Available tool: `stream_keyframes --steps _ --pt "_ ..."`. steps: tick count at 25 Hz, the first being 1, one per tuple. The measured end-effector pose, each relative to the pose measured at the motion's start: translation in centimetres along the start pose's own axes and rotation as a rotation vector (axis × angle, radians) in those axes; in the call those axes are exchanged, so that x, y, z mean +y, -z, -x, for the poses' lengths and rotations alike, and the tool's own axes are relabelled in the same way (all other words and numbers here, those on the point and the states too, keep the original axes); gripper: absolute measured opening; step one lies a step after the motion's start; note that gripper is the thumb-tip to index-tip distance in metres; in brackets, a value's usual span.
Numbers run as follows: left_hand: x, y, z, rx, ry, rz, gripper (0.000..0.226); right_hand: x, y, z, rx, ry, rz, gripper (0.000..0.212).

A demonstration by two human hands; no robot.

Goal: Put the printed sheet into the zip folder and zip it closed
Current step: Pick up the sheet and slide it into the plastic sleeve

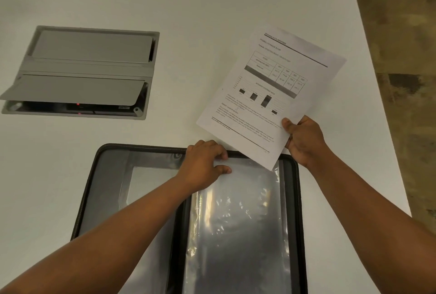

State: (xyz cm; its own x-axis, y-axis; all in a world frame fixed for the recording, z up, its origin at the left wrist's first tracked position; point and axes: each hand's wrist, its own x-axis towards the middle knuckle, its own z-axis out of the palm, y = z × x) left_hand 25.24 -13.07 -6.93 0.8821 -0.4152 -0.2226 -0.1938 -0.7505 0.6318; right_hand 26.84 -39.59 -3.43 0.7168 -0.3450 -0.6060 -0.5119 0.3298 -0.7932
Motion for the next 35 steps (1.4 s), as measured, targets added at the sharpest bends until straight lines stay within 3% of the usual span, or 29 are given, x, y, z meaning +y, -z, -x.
stream_keyframes --steps 6,13,15,18,22,24,31,35 --pt "0.3 0.3 -0.1 -0.042 -0.025 0.047 0.022 0.1 -0.7 0.5 0.040 0.024 -0.016 0.017" --pt "-0.1 -0.2 1.4 0.065 -0.275 -0.024 0.014 -0.6 -1.2 0.9 0.039 0.090 -0.012 0.017" --pt "0.1 -0.2 1.6 0.037 -0.254 -0.039 0.012 -0.7 -1.6 1.1 0.043 0.101 -0.045 0.017" --pt "0.6 -0.3 1.8 -0.004 -0.145 -0.012 0.031 -0.6 -2.4 1.3 0.050 0.130 -0.065 0.017" --pt "0.9 -0.5 1.8 -0.042 -0.184 -0.054 0.012 -0.2 -3.2 1.6 0.035 0.171 -0.061 0.019" --pt "1.1 -0.5 1.9 -0.065 -0.178 -0.082 0.013 0.0 -3.4 1.6 0.017 0.188 -0.038 0.021" --pt "0.9 -1.7 2.9 0.221 -0.212 -0.117 0.007 1.2 -3.4 2.3 -0.049 0.206 0.033 0.027" --pt "1.0 -1.9 2.8 0.295 -0.232 -0.174 0.013 0.3 -3.3 3.1 -0.091 0.254 0.012 0.030"
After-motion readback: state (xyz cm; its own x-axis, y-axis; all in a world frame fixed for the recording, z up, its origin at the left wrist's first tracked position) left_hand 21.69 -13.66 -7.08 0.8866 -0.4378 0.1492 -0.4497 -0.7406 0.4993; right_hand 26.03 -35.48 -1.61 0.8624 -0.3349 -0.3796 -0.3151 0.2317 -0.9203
